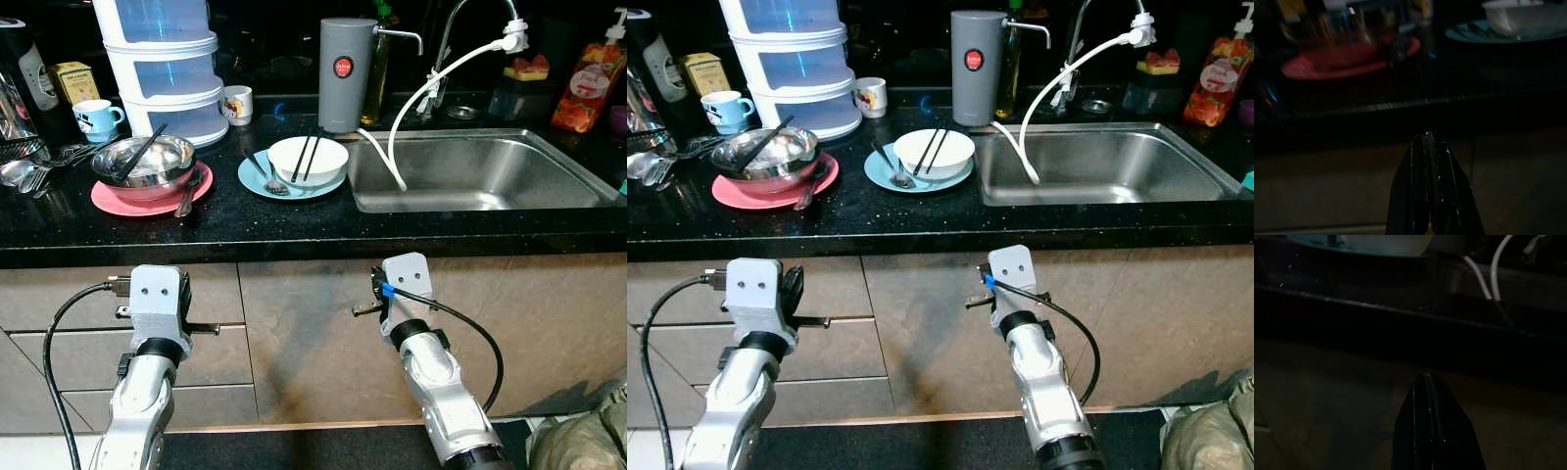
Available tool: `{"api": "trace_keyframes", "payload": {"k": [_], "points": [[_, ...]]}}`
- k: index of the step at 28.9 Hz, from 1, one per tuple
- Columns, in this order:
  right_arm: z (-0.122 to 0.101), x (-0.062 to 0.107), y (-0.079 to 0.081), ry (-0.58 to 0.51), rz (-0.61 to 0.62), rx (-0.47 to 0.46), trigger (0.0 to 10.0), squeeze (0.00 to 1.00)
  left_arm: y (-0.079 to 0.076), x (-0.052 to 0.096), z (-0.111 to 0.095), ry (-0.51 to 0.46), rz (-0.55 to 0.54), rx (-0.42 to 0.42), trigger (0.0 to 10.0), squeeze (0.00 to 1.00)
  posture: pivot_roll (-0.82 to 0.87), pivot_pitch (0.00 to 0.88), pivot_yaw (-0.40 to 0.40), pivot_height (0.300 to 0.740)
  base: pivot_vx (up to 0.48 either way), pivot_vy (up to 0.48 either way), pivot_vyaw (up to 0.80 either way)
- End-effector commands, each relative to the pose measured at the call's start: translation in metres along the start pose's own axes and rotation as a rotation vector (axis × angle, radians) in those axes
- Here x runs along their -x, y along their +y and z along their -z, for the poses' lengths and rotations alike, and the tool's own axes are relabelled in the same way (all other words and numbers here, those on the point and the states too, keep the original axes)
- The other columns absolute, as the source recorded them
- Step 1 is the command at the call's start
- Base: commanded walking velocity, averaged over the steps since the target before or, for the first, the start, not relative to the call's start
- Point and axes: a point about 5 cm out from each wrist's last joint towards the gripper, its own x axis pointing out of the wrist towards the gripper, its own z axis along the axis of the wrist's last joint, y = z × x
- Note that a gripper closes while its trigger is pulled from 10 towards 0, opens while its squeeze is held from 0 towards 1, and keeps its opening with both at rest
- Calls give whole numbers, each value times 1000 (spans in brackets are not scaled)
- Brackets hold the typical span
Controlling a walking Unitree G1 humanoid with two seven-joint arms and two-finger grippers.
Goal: Kitchen organization
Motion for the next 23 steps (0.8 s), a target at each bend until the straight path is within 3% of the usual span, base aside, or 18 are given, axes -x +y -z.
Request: {"api": "trace_keyframes", "payload": {"k": [1, 5, 10, 13, 23], "points": [[-6, 1, -6, -43, 31, -20, 10000, 0, 2, -1, -4, -11, -7, -35, 10000, 0, 7, 31, -16, 740, 0, 0, 0], [-31, -5, -10, -156, 36, -36, 10000, 0, 8, -11, -25, -106, -40, -35, 10000, 0, 6, 31, -13, 740, 0, 0, 0], [-43, -9, -12, -198, 52, -35, 10000, 0, 10, -17, -37, -149, -45, -53, 10000, 0, 6, 34, -14, 740, 0, 0, 0], [-70, -15, -13, -272, 45, -93, 10000, 0, 8, -25, -61, -223, -30, -85, 10000, 0, 7, 36, -16, 740, 0, 0, 0], [-74, -19, -9, -275, 25, -53, 10000, 0, 4, -24, -57, -202, -4, -72, 10000, 0, 7, 32, -18, 740, 25, 0, 0]]}}
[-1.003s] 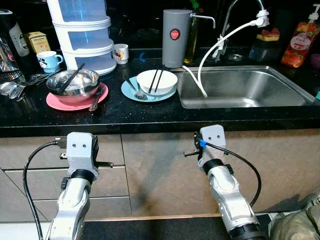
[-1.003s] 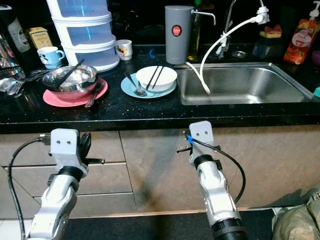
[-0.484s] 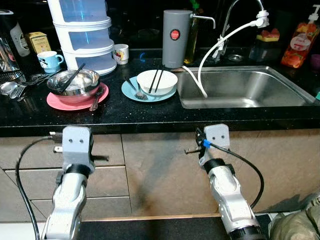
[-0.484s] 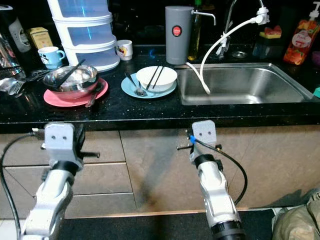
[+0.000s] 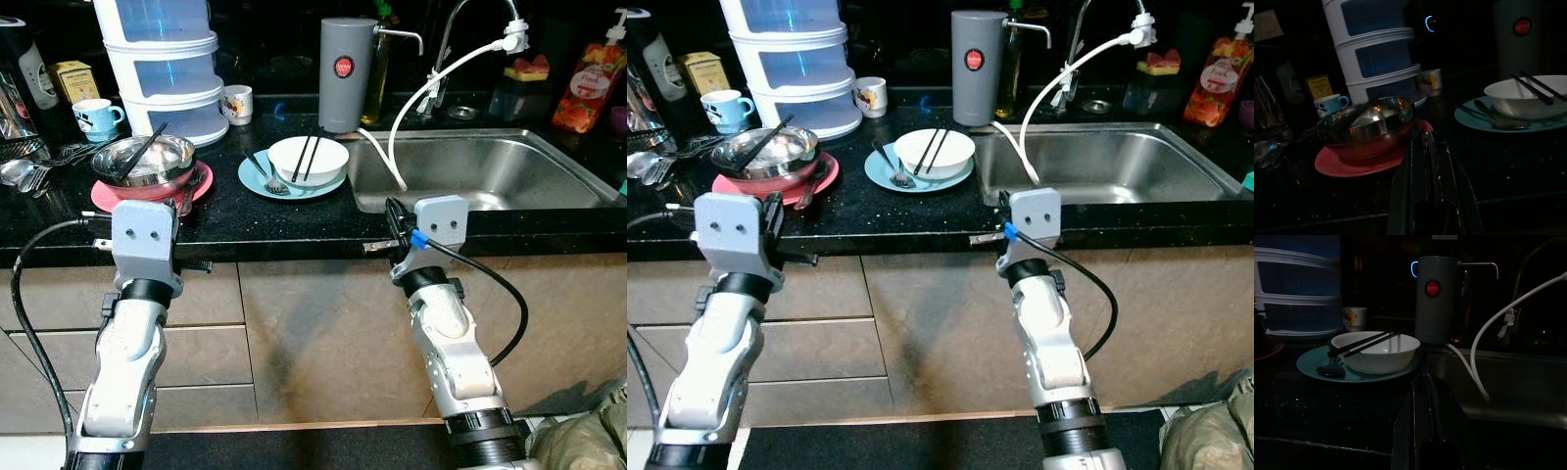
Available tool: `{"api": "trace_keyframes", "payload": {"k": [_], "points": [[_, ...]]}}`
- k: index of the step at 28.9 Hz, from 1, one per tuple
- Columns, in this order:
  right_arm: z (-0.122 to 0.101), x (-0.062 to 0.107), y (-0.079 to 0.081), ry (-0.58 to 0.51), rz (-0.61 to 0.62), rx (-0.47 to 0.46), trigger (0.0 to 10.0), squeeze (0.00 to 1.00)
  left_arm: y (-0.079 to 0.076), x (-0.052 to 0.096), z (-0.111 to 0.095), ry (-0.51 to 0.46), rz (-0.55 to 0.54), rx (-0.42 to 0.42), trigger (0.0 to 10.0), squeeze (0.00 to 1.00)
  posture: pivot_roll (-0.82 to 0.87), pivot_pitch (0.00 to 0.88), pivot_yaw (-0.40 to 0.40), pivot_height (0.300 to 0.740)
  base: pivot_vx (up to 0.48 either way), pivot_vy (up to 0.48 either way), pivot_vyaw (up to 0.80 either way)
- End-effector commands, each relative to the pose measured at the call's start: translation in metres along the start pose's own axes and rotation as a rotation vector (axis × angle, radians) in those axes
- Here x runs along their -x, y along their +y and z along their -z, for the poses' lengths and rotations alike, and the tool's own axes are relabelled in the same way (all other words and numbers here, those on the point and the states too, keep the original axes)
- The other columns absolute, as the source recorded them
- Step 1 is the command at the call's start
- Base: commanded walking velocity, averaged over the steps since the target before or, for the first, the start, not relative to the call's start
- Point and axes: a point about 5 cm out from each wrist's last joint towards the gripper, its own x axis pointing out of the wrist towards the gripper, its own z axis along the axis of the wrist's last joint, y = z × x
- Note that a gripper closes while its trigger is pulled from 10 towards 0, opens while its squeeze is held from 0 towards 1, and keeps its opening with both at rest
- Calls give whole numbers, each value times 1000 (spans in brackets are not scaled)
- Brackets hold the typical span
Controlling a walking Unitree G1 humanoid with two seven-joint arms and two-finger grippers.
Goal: Kitchen organization
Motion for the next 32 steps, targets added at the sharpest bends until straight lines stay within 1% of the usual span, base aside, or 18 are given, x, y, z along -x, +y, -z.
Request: {"api": "trace_keyframes", "payload": {"k": [1, 10, 24, 32], "points": [[2, 1, 1, 10, -3, 8, 10000, 0, -1, 2, 2, 16, 13, -2, 10000, 0, 8, 33, -20, 740, 247, 0, 0], [1, 0, 0, 19, 7, -1, 10000, 0, -1, -2, -5, -20, 9, 0, 10000, 0, 7, 29, -17, 740, 392, 0, 0], [4, 2, 1, 30, 9, -4, 10000, 0, 1, 0, -6, -22, 14, 2, 10000, 0, 8, 29, -14, 740, 480, 0, 0], [6, 4, 0, 37, 9, -5, 10000, 0, -2, 0, -6, -23, 23, 2, 10000, 0, 10, 26, -12, 740, 480, 0, 0]]}}
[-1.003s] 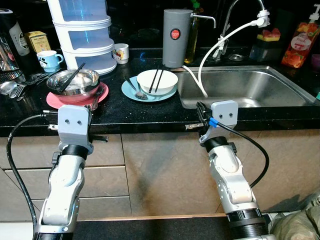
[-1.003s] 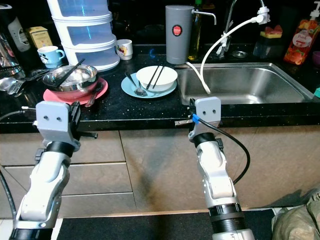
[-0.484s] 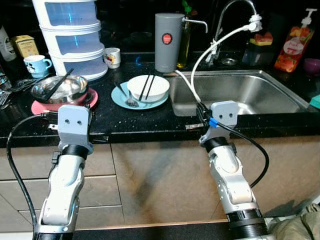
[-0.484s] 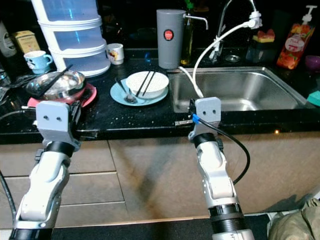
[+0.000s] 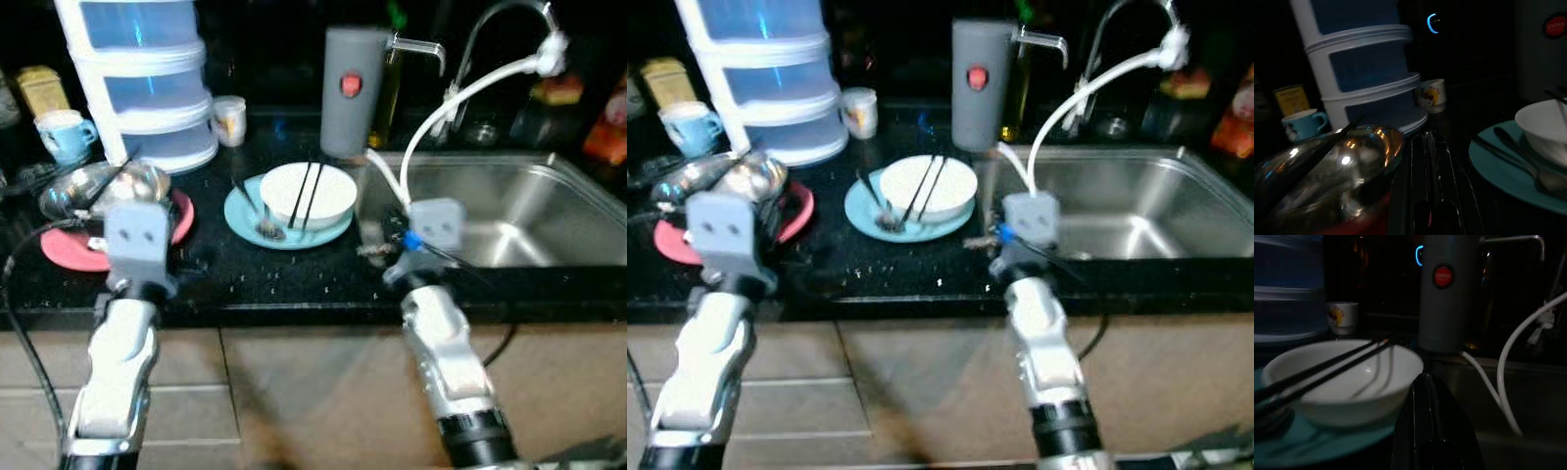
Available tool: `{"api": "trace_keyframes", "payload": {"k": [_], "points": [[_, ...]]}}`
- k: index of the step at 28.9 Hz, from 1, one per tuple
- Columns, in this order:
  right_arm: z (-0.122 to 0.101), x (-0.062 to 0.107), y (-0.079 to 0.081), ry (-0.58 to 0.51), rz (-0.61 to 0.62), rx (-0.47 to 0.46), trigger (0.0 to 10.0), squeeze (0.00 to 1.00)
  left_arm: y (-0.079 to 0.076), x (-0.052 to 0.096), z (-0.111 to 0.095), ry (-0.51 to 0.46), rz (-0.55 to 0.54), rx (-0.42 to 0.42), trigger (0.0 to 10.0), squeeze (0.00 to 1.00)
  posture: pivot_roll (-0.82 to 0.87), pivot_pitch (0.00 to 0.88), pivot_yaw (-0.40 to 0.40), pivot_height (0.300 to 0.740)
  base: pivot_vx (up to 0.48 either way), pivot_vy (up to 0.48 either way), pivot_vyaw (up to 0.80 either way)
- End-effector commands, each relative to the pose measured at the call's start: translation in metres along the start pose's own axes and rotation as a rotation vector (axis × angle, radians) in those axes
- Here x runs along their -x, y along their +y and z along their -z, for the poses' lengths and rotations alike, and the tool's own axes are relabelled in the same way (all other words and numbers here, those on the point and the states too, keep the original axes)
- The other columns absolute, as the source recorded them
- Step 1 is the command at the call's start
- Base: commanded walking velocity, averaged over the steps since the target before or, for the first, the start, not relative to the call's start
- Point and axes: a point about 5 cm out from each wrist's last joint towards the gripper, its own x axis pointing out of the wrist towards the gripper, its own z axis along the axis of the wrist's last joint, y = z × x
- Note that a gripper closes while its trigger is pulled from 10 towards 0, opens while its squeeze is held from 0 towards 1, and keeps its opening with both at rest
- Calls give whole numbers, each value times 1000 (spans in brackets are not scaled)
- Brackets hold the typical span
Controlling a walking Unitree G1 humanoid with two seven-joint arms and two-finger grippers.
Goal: Kitchen organization
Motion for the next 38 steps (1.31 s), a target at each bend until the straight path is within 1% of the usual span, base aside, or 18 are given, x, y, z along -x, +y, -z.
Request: {"api": "trace_keyframes", "payload": {"k": [1, 5, 12, 30, 38], "points": [[2, 3, -8, 12, 26, 10, 10000, 0, -4, 0, -1, -1, 16, 3, 10000, 0, 10, 26, -12, 740, 480, 0, 0], [4, 3, -9, 18, 29, 9, 10000, 0, -9, 0, -1, 4, 34, 18, 10000, 0, 12, 23, -12, 740, 120, 0, 0], [7, 5, -9, 32, 31, 5, 10000, 0, -13, 2, -1, 7, 46, 17, 10000, 0, 14, 24, -16, 740, 0, 0, 0], [11, 8, -9, 60, 28, -2, 10000, 0, -15, 5, 2, 31, 72, 34, 10000, 0, 12, 41, -12, 740, 0, 0, 0], [11, 14, -9, 62, 33, -5, 10000, 0, -11, 5, -4, 5, 62, -1, 10000, 0, 14, 86, -6, 740, 0, 0, 0]]}}
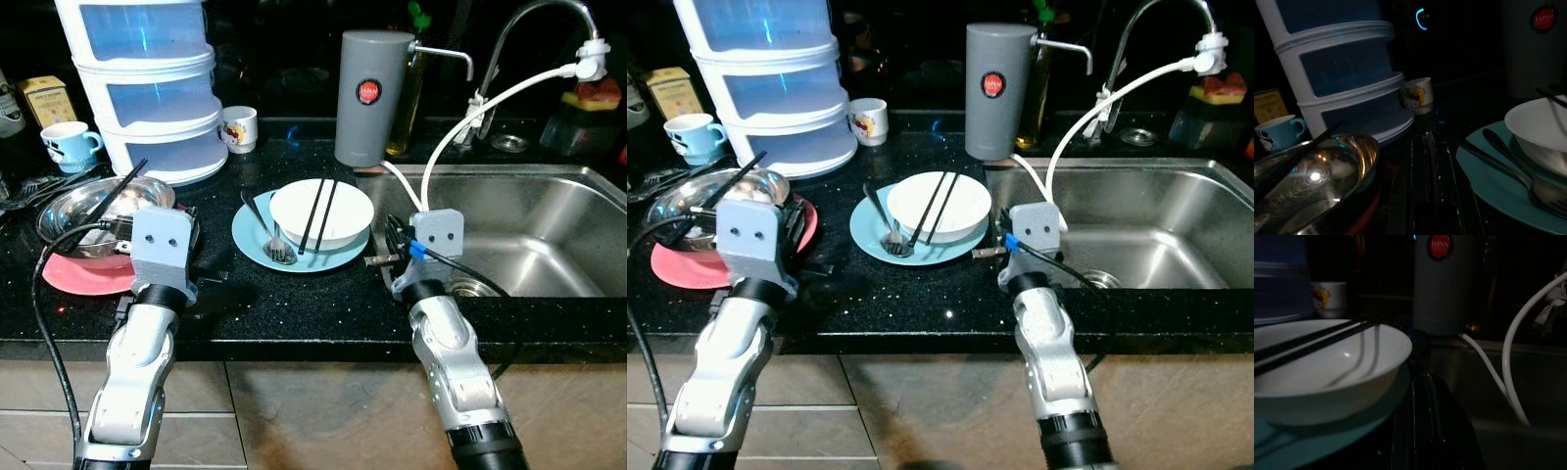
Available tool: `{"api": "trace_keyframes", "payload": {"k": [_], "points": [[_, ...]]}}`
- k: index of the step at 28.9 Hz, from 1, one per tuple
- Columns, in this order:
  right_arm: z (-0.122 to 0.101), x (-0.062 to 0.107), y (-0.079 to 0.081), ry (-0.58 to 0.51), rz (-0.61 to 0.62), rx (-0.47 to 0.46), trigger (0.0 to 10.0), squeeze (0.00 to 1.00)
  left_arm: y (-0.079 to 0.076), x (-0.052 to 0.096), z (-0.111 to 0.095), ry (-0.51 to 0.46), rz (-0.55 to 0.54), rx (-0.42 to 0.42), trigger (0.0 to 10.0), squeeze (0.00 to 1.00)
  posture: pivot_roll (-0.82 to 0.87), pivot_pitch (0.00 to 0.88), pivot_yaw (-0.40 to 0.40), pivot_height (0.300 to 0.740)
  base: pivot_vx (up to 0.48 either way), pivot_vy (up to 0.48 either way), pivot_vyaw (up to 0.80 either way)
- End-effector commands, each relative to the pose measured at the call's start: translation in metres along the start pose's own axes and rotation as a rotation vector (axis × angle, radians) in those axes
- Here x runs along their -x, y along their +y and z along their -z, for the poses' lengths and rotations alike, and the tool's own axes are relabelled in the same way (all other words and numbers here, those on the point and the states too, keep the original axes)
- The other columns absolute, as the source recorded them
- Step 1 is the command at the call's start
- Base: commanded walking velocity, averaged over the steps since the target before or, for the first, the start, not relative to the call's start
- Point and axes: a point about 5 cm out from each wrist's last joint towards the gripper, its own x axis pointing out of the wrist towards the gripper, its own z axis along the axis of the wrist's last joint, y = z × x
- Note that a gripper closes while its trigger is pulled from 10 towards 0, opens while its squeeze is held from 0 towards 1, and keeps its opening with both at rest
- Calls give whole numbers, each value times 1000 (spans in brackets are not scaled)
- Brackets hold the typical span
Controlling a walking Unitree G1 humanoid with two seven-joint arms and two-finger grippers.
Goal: Kitchen organization
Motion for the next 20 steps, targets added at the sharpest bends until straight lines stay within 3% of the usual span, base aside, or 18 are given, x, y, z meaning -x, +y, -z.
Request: {"api": "trace_keyframes", "payload": {"k": [1, 8, 16, 20], "points": [[-1, 3, 1, 0, 6, -8, 10000, 0, 3, 4, 2, 16, -4, -21, 10000, 0, 18, 97, -6, 740, 0, 0, 0], [-13, -1, 5, -39, 4, -25, 10000, 0, 7, 10, 1, 33, -9, -23, 10000, 0, 21, 154, -10, 740, 0, 0, 0], [-16, -3, 3, -53, 6, -26, 10000, 0, 7, 7, 0, 32, -6, -21, 10000, 0, 25, 145, -5, 740, 0, 0, 0], [-38, -6, 2, -182, 11, -94, 10000, 0, 8, 0, -8, -12, -13, -16, 10000, 0, 25, 124, -1, 740, 0, 0, 0]]}}
